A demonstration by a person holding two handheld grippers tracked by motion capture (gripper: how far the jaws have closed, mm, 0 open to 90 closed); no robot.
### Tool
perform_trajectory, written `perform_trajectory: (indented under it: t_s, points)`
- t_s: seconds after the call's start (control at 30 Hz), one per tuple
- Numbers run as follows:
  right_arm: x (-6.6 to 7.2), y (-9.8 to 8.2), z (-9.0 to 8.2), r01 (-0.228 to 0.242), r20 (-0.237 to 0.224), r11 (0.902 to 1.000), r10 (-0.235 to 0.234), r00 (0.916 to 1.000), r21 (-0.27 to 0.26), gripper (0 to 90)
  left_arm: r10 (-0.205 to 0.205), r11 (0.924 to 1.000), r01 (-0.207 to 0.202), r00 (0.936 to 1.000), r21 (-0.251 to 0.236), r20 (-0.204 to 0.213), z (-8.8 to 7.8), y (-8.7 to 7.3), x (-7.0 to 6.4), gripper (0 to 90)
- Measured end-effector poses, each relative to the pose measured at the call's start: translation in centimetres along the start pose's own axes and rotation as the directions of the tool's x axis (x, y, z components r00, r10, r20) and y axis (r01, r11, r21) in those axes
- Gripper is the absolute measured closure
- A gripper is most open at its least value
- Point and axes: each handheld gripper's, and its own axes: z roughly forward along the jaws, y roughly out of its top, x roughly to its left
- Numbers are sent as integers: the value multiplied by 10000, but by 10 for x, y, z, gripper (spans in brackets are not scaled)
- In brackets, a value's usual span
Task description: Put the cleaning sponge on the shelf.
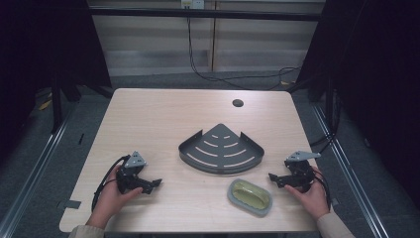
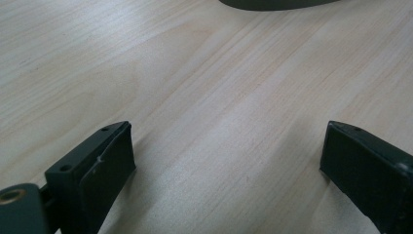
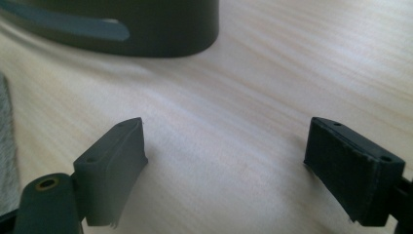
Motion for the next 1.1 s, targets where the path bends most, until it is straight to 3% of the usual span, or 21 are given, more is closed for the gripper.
perform_trajectory:
  t_s: [0.07, 0.1, 0.13, 0.2, 0.23, 0.3, 0.57, 0.63, 0.67, 0.7, 0.73, 0.87, 0.9, 0.97, 1.0, 1.1]
  points:
    - [0, 7, -3, 167, -145, 9967, -155, 9998, 799, 165, 7, 10000, -7, 10000, 21, 11, 0, 0, 0, 49]
    - [0, 7, -3, 167, -145, 9967, -155, 9998, 799, 165, 7, 10000, -7, 10000, 21, 11, 0, 0, 0, 48]
    - [0, 10, -5, 14, -112, 9919, 0, 9999, 1271, 193, 7, 10000, -7, 10000, -1, 11, 0, 0, 0, 48]
    - [0, 11, -6, 1, -132, 9903, 17, 9999, 1390, 208, 10, 10000, -10, 10000, 1, 6, 0, 0, 0, 48]
    - [-2, 15, -10, -145, -379, 9855, 213, 9991, 1693, 228, 10, 10000, -10, 10000, 8, 22, 0, 0, 0, 48]
    - [-2, 16, -11, -201, -433, 9843, 281, 9987, 1752, 230, 13, 10000, -13, 10000, 8, -3, 0, 0, 0, 48]
    - [9, 42, -33, 617, -748, 9707, -454, 9962, 2321, 270, 13, 10000, -13, 10000, 20, -15, 0, 0, 0, 48]
    - [12, 47, -36, 787, -870, 9649, -585, 9945, 2507, 269, 12, 10000, -12, 10000, 23, -17, 0, 0, 0, 48]
    - [16, 53, -39, 954, -961, 9574, -716, 9928, 2726, 270, 9, 10000, -9, 10000, 3, -2, 0, 0, 0, 48]
    - [16, 53, -39, 954, -961, 9574, -716, 9928, 2726, 270, 12, 10000, -12, 10000, 21, -13, 0, 0, 0, 48]
    - [19, 59, -43, 1070, -1042, 9486, -791, 9914, 2978, 270, 9, 10000, -9, 10000, 6, 0, 0, 0, 0, 48]
    - [24, 67, -47, 1411, -1185, 9422, -1095, 9869, 3039, 270, 14, 10000, -14, 10000, 20, -12, 0, 0, 0, 48]
    - [31, 73, -48, 1685, -1297, 9341, -1335, 9825, 3149, 270, 11, 10000, -11, 10000, 8, 0, 0, 0, 0, 48]
    - [33, 74, -48, 1775, -1341, 9318, -1413, 9808, 3166, 270, 7, 10000, -7, 10000, -3, 6, 0, 0, 0, 48]
    - [39, 78, -48, 1981, -1456, 9236, -1577, 9767, 3281, 270, 7, 10000, -7, 10000, 7, 0, 0, 0, 0, 48]
    - [45, 83, -47, 2194, -1558, 9158, -1757, 9720, 3364, 270, 14, 10000, -14, 10000, 18, -13, 0, 0, 0, 48]
